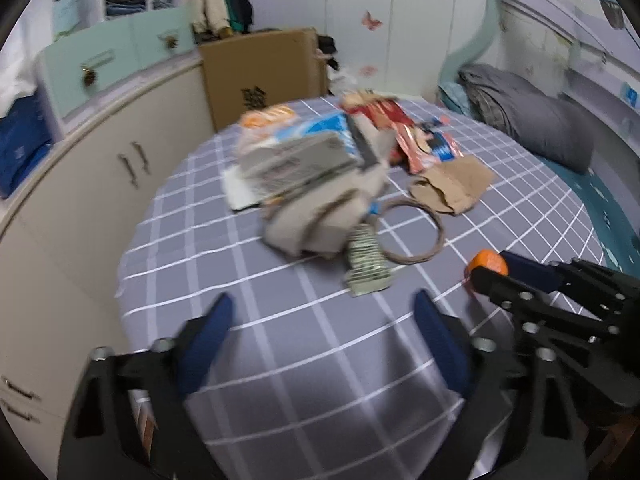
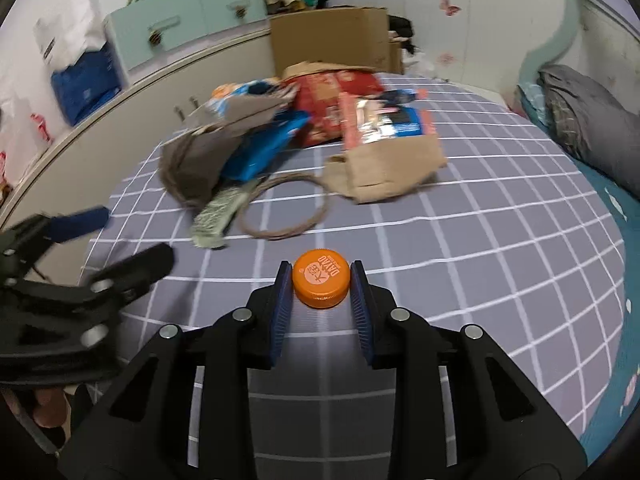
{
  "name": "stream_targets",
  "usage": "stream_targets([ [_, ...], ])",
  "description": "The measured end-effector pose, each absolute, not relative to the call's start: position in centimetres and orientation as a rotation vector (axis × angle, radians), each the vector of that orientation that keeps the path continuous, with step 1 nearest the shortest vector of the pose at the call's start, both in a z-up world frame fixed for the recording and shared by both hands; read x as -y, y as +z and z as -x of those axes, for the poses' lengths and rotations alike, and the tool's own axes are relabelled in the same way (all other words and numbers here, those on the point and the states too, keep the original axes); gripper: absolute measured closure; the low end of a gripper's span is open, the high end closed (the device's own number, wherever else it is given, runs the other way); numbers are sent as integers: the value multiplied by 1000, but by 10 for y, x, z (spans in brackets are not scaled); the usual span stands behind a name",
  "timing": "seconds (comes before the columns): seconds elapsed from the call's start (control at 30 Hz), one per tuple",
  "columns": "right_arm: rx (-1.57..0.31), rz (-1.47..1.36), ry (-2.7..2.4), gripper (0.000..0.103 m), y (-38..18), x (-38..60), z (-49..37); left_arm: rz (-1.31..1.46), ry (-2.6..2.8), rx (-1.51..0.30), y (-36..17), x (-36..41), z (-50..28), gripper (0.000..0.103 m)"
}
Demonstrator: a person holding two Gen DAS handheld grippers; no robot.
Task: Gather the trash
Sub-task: 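Grasp the orange bottle cap with the right gripper while the left gripper grasps the granola wrapper, then carry both items to the blue wastebasket and open both grippers over it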
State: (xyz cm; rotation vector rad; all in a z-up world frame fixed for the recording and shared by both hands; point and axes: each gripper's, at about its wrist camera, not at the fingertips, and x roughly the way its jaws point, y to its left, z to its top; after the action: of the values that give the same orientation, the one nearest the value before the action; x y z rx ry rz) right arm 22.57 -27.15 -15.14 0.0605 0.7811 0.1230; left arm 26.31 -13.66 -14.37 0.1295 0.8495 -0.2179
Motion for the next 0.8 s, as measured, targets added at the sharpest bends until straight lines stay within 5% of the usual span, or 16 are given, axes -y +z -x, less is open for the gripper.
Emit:
stream_targets([
  [0.1, -774, -71, 117, 74, -151, 280, -222, -86, -247, -915, -155, 145, -281, 38],
  [0.3, -788, -82, 136, 74, -155, 282, -225, -59, -261, -922, -157, 150, -297, 39],
  [0.47, -789, -78, 138, 74, -156, 282, -224, -109, -227, -903, -157, 151, -298, 73],
  [0.8, -778, -65, 144, 74, -150, 265, -211, -25, -348, -916, -151, 127, -255, 76],
])
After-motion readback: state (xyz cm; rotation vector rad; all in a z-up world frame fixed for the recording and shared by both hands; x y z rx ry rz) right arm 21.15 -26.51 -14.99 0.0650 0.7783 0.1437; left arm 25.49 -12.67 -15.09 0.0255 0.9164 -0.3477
